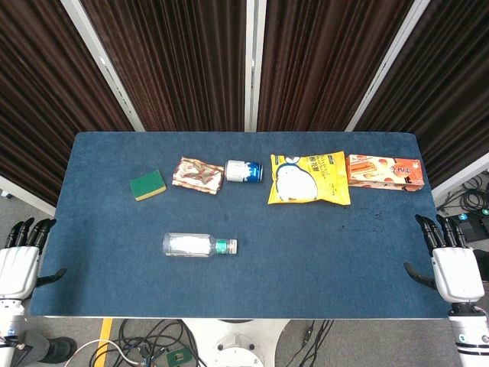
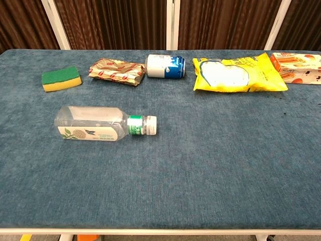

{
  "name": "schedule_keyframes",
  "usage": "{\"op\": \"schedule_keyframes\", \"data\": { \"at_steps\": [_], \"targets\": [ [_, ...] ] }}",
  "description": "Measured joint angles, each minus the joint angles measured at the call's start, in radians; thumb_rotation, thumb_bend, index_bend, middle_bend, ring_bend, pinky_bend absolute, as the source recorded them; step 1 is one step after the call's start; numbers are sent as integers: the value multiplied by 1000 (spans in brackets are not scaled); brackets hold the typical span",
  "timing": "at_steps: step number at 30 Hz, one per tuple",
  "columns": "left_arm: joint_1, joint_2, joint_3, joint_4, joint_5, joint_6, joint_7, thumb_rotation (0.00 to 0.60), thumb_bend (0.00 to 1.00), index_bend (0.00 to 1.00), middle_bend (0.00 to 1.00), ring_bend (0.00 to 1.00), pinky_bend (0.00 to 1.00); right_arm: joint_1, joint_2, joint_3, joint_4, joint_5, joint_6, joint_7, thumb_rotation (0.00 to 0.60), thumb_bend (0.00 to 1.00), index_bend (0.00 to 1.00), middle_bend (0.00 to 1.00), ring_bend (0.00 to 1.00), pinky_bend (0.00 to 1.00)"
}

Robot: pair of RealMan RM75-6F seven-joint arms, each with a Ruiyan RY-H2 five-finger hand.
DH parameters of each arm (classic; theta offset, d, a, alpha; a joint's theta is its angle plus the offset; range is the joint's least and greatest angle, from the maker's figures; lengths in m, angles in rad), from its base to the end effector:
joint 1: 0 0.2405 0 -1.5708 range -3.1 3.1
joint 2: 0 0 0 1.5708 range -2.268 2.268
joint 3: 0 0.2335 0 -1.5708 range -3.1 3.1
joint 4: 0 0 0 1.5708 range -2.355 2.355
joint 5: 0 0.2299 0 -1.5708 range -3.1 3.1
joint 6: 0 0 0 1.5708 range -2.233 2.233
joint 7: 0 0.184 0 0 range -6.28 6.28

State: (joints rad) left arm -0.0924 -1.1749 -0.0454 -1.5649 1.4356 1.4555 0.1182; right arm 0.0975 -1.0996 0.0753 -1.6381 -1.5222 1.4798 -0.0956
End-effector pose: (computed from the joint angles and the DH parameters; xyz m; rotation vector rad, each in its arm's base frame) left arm -0.3139 0.2222 0.1169 -1.3880 -0.8701 -0.7770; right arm -0.2856 -0.2300 0.1361 1.4283 -0.8025 0.8768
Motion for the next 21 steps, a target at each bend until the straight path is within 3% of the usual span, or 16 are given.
{"op": "schedule_keyframes", "data": {
  "at_steps": [13,21],
  "targets": [
    [-26,11,-4,-22,53,4,4,600,0,105,119,19,81,2,7,4,11,-4,10,25,600,128,0,130,0,0],
    [-163,22,-23,-51,116,-151,-5,600,0,119,120,74,93,10,28,18,4,-5,17,21,600,128,0,130,0,0]
  ]
}}
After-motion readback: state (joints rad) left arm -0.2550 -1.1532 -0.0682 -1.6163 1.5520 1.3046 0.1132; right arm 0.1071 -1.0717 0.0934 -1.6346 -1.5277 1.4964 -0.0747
